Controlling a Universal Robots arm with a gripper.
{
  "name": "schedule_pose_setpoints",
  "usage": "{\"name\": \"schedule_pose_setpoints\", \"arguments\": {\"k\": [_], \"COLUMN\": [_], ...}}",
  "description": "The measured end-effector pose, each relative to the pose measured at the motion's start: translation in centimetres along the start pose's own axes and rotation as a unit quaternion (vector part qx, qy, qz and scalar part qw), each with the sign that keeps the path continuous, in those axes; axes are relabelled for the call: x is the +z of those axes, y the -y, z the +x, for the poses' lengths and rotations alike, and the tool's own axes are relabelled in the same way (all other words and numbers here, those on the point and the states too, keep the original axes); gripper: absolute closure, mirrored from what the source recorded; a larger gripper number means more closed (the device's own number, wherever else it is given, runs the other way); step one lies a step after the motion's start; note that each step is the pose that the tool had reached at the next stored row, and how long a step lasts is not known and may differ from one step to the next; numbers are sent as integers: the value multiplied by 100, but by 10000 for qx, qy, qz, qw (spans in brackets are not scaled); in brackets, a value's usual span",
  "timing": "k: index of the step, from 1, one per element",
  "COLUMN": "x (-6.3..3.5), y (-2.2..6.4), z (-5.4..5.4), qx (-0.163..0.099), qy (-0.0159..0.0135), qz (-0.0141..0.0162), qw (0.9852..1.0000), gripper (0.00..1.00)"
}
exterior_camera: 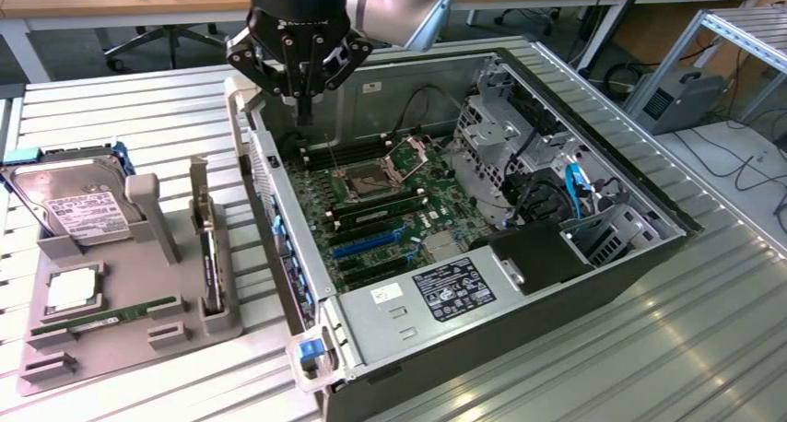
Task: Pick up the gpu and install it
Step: 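Reach for the gpu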
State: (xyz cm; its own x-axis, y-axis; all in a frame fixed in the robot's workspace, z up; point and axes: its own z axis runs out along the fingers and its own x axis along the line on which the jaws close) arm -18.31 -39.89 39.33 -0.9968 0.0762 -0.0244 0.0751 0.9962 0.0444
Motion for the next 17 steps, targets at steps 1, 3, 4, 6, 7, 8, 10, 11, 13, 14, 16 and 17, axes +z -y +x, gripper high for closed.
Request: {"name": "schedule_pose_setpoints", "arguments": {"k": [1, 3, 4, 6, 7, 8, 10, 11, 13, 14, 16, 17], "x": [0, 0, 0, 0, 0, 0, -1, -1, -1, -1, -1, -1], "y": [0, 1, 1, 1, 1, 1, 2, 2, 2, 3, 3, 3], "z": [2, 6, 10, 14, 15, 18, 23, 26, 31, 34, 39, 42], "qx": [0, 0, 0, 0, 0, 0, 0, 0, 0, 0, 0, 0], "qy": [0, 0, 0, 0, 0, 0, 0, 0, 0, 0, 0, 0], "qz": [0, 0, 0, 0, 0, 0, 0, 0, 0, 0, 0, 0], "qw": [10000, 10000, 10000, 10000, 10000, 10000, 10000, 10000, 10000, 10000, 10000, 10000], "gripper": [89, 89, 89, 89, 89, 89, 89, 89, 89, 89, 89, 89]}}
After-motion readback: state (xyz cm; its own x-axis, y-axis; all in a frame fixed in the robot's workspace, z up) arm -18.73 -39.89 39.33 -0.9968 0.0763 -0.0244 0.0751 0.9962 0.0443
